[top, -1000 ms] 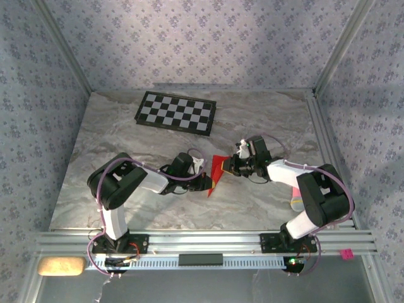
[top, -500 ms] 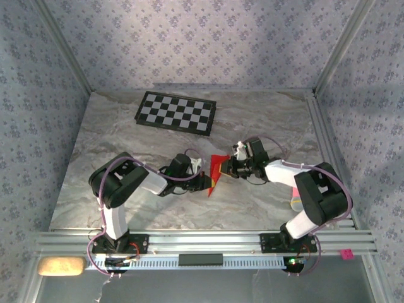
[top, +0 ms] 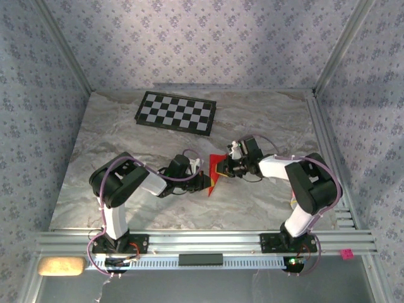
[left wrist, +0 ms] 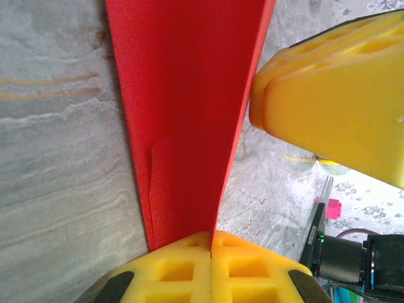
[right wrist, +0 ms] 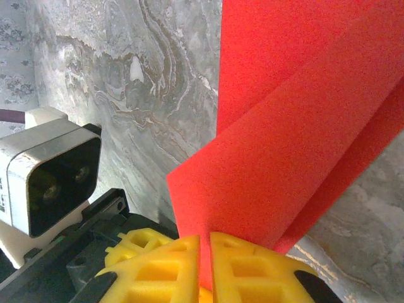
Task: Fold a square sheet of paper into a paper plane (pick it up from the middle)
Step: Fold the wing for the fifth time at the center of the table.
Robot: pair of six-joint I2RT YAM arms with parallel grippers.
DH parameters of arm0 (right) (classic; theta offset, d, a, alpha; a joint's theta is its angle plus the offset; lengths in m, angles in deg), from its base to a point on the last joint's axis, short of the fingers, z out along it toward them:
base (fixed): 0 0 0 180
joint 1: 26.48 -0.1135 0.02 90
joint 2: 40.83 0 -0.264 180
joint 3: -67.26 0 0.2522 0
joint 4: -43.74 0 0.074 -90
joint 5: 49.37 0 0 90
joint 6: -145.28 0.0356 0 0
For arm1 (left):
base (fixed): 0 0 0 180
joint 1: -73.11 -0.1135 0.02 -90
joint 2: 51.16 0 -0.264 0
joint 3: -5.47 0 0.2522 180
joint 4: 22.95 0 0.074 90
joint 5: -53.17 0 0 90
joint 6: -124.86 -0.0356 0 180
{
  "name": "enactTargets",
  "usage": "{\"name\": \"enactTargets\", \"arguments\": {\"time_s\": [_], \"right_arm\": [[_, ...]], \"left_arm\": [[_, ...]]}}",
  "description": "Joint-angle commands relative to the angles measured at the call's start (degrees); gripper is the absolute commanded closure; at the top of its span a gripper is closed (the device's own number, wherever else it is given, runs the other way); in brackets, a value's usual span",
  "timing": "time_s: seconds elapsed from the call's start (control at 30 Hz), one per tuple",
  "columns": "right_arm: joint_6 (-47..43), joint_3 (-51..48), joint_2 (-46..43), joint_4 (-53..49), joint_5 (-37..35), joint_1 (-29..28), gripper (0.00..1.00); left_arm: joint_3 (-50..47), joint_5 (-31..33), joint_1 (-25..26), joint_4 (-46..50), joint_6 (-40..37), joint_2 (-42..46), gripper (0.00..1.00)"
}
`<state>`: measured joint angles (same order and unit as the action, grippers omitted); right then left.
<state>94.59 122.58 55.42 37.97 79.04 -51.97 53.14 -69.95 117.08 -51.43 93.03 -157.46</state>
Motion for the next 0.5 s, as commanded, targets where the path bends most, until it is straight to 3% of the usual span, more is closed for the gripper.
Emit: {"name": "enactTargets", "arguments": {"time_s": [0.0, 0.47], "right_arm": [[-1.30, 1.67, 1.47, 0.76, 1.37, 0.01, 0.87], [-0.87, 2.10, 2.77, 1.33, 1.84, 0.62, 0.87]], "left_arm": [[-2.52, 2.93, -0.60, 5.32, 1.20, -2.41, 1.00], [-1.88, 2.56, -0.74, 7.16, 2.20, -3.29, 1.00]]}}
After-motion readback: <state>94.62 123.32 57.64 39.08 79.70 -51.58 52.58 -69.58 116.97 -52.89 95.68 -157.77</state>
